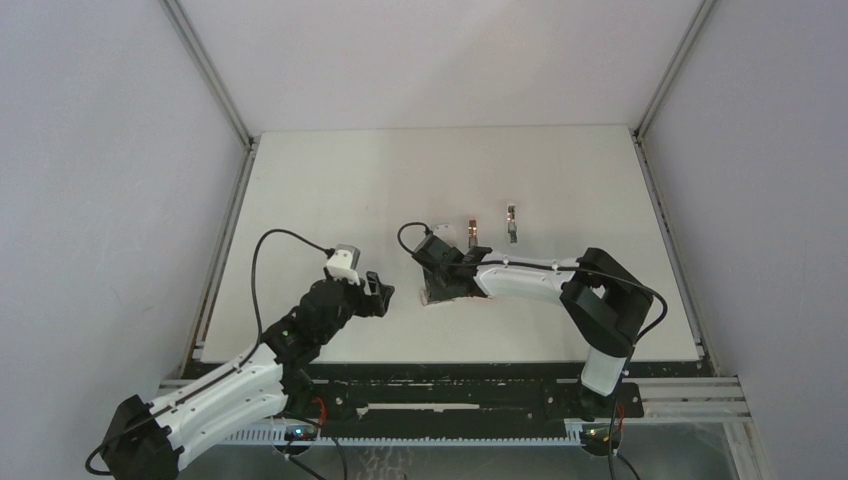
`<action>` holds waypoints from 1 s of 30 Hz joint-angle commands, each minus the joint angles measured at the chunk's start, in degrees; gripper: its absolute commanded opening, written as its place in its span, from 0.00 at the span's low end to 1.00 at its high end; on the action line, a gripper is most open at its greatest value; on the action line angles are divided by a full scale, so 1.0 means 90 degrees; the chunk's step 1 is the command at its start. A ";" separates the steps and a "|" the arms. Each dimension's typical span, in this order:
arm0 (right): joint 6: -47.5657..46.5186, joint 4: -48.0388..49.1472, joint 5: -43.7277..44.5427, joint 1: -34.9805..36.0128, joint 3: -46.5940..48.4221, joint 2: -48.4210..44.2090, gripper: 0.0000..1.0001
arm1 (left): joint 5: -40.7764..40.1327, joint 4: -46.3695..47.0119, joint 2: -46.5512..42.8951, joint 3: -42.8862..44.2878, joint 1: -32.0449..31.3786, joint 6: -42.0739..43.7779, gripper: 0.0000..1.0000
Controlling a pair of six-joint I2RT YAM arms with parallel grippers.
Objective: Load the staples into the stapler
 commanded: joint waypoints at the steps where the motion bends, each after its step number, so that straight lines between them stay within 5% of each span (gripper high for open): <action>1: 0.0068 -0.0125 0.0259 0.0046 0.0390 0.0109 0.37 | -0.0195 -0.0027 -0.0113 0.0047 0.0030 0.0192 0.77; 19: 0.0007 -0.0260 0.0293 0.0046 0.0519 0.0411 0.32 | -0.0217 -0.0027 0.0027 0.0074 0.0030 0.0210 0.77; 30: -0.0003 -0.0259 0.0297 0.0040 0.0509 0.0432 0.14 | -0.0293 -0.0056 -0.0042 0.0065 0.0030 0.0220 0.77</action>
